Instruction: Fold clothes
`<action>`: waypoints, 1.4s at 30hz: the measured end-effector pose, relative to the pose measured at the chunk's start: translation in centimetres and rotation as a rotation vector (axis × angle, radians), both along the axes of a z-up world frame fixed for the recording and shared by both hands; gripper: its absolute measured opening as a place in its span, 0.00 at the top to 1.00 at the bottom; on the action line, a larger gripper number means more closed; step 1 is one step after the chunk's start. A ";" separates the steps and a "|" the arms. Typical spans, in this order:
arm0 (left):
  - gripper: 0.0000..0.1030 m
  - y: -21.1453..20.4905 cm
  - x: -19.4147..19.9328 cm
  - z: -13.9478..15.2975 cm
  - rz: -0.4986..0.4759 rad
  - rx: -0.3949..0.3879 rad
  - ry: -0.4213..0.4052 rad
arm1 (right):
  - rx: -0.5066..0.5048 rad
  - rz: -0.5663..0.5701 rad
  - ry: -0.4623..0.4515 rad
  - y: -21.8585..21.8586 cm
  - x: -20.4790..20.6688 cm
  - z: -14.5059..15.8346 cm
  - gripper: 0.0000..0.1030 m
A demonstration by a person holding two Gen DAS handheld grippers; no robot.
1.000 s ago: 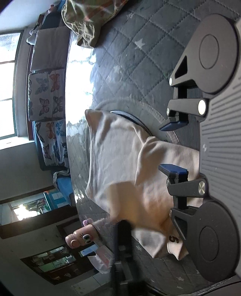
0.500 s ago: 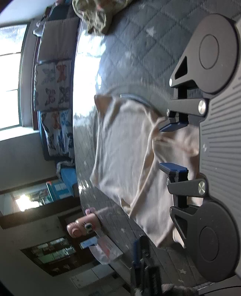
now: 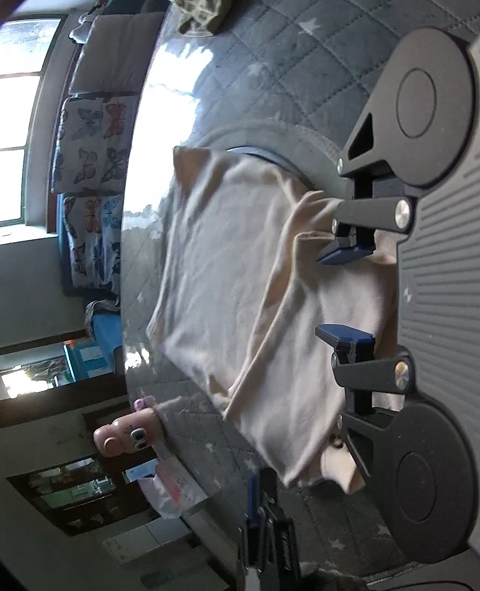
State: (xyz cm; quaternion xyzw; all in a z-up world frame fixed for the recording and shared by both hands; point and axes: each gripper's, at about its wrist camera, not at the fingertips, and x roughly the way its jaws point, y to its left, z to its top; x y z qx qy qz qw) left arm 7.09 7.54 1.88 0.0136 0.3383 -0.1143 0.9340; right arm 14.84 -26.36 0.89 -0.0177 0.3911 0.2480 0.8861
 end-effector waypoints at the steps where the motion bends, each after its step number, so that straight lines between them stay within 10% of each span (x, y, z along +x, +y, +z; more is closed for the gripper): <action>1: 0.76 -0.5 0.6 0.1 -0.013 -0.003 -0.003 | 0.000 0.004 -0.007 0.2 0.1 0.1 0.65; 20: 0.74 -2.6 3.8 -1.4 -0.068 0.061 0.025 | -0.031 -0.012 0.011 -0.1 1.3 -1.0 0.69; 42: 0.54 -6.6 -7.8 -3.2 -0.554 0.438 -0.219 | -0.210 0.179 -0.075 0.4 -5.0 1.3 0.51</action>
